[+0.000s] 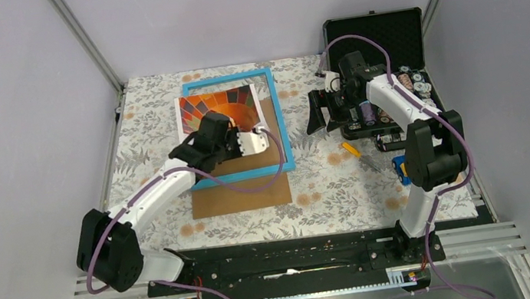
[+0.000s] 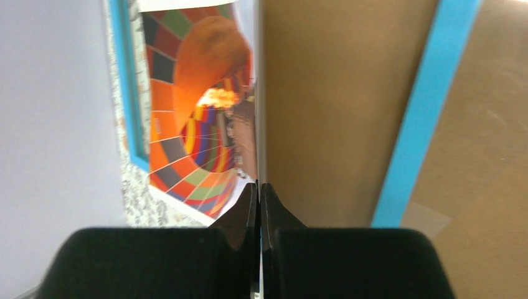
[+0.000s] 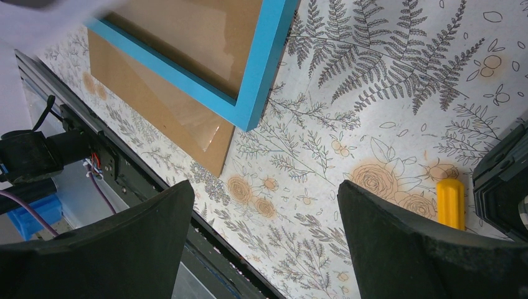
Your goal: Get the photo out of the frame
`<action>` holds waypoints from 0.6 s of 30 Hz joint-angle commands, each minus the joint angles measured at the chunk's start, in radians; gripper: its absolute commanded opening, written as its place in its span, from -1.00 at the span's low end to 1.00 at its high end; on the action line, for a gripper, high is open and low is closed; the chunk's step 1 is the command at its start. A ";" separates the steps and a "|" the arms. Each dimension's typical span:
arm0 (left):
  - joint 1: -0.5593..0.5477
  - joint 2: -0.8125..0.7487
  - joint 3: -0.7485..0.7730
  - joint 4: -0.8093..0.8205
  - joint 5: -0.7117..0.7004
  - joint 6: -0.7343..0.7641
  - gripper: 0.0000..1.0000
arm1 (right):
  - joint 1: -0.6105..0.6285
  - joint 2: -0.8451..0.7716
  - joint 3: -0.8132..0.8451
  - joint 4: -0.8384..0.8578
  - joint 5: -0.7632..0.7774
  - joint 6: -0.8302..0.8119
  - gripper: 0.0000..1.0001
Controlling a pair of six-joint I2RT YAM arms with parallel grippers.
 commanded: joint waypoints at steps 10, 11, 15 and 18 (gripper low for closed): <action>-0.060 -0.072 -0.170 0.177 0.131 -0.023 -1.00 | -0.008 0.001 -0.011 -0.008 -0.021 -0.001 0.86; -0.063 -0.077 -0.186 0.191 0.134 -0.017 -1.00 | -0.008 0.000 -0.015 -0.008 -0.021 -0.001 0.86; -0.071 -0.065 -0.218 0.213 0.128 -0.030 -1.00 | -0.008 -0.006 -0.031 -0.008 -0.021 -0.004 0.86; -0.078 -0.057 -0.209 0.211 0.131 -0.069 -1.00 | -0.008 -0.008 -0.037 -0.006 -0.022 -0.005 0.86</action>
